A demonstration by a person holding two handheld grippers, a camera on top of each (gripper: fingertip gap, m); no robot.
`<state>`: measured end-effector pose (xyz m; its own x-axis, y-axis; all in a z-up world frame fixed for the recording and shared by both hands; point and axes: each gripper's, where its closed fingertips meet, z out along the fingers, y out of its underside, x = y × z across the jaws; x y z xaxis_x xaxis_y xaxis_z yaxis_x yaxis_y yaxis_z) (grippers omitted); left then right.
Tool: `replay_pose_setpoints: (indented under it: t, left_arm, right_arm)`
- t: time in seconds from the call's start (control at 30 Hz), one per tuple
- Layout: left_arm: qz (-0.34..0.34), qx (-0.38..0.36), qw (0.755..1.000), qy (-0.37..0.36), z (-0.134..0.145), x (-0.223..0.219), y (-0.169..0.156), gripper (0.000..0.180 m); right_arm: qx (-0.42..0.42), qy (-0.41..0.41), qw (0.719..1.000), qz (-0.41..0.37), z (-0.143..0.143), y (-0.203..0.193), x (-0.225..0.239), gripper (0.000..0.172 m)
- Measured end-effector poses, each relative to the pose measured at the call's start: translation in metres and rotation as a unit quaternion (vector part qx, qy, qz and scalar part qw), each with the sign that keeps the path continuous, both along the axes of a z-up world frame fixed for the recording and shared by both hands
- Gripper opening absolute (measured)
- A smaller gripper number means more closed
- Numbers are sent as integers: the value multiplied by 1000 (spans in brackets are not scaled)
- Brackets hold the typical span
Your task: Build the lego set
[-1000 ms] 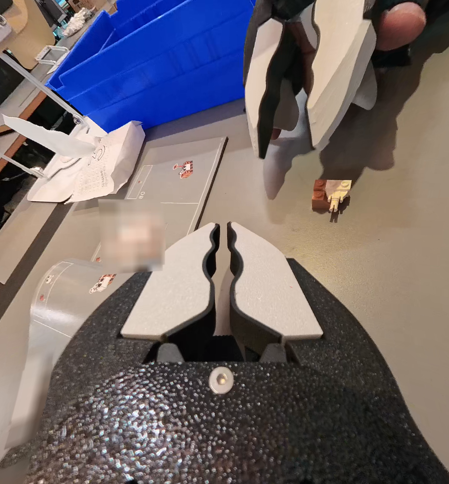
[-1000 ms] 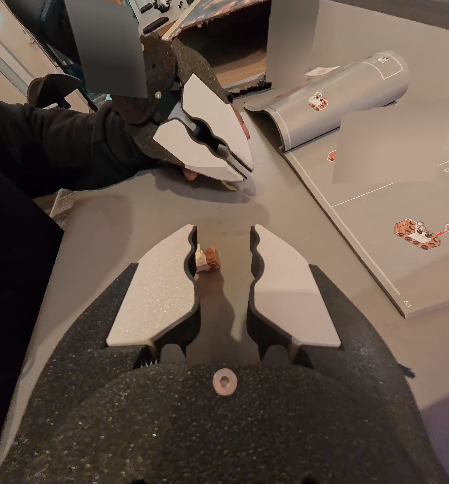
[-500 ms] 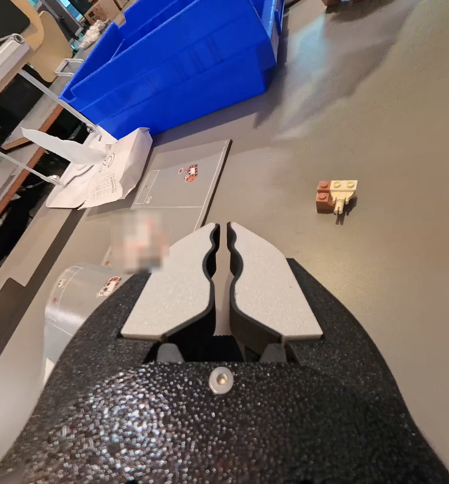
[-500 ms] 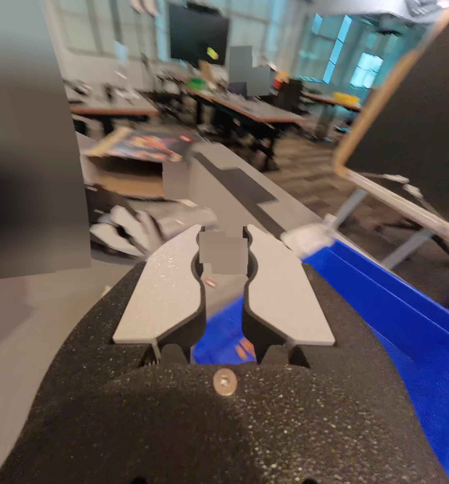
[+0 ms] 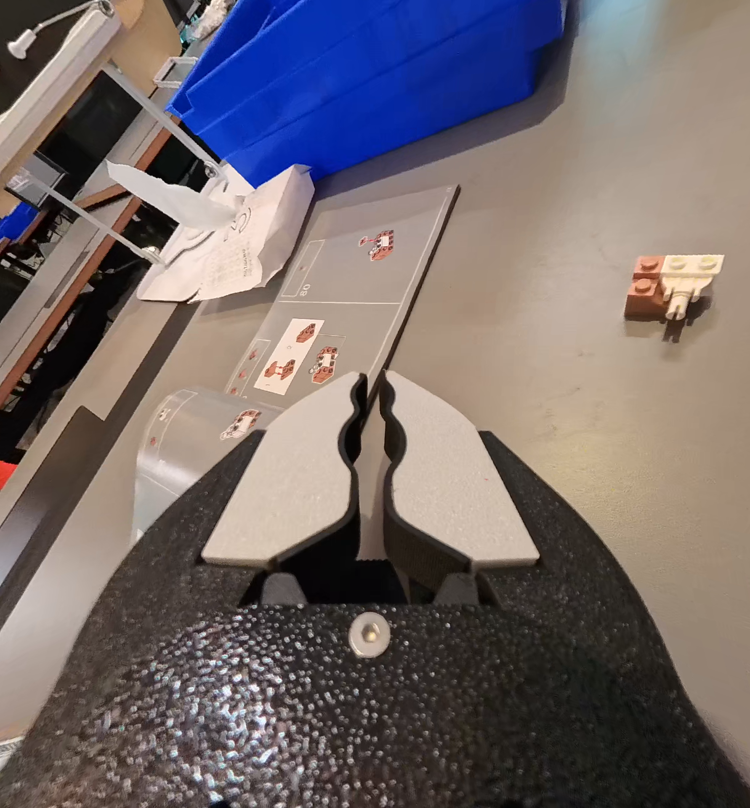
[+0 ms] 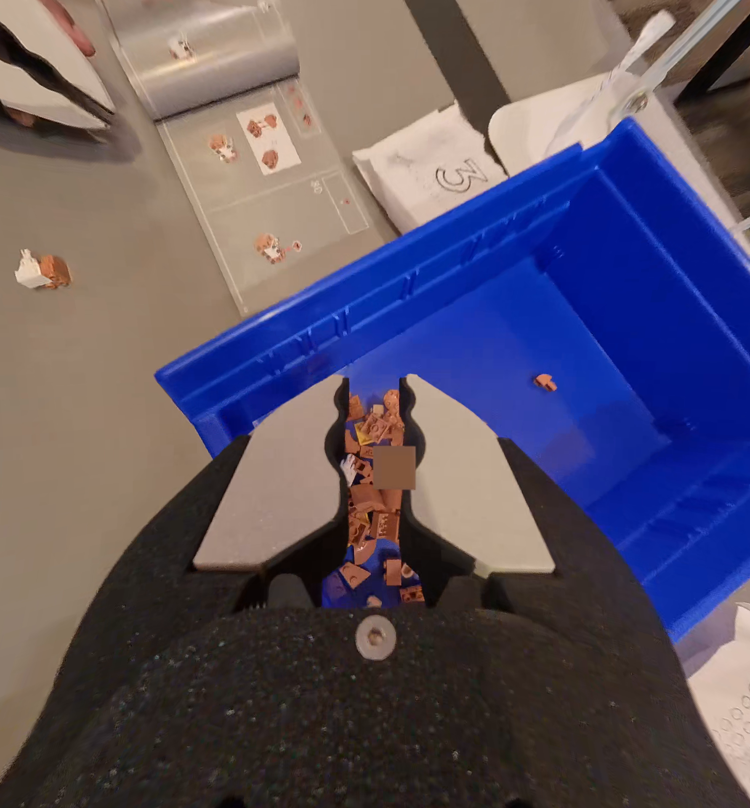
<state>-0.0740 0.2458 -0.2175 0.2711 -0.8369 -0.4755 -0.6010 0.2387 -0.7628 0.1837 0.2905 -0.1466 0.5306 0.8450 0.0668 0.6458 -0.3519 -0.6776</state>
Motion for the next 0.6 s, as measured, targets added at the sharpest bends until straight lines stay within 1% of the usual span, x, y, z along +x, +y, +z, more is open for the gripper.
replay_pose_setpoints:
  t: [0.1, 0.27, 0.4, 0.6]
  left_arm:
    - [-7, 6, 1000, 15, -4, 1, -2, 5]
    - [-20, 21, 999, 45, -12, 4, -7, 5]
    - [-23, 16, 999, 39, -10, 4, -9, 5]
    - [-27, 16, 999, 43, -11, 4, -11, 5]
  right_arm:
    - [-19, -4, 1000, 3, -7, -1, 6, 21]
    - [-51, -37, 998, 14, -23, -9, 15, 24]
    - [-58, -58, 996, 42, -26, -20, 20, 23]
    - [-64, -78, 994, 46, -35, -20, 27, 24]
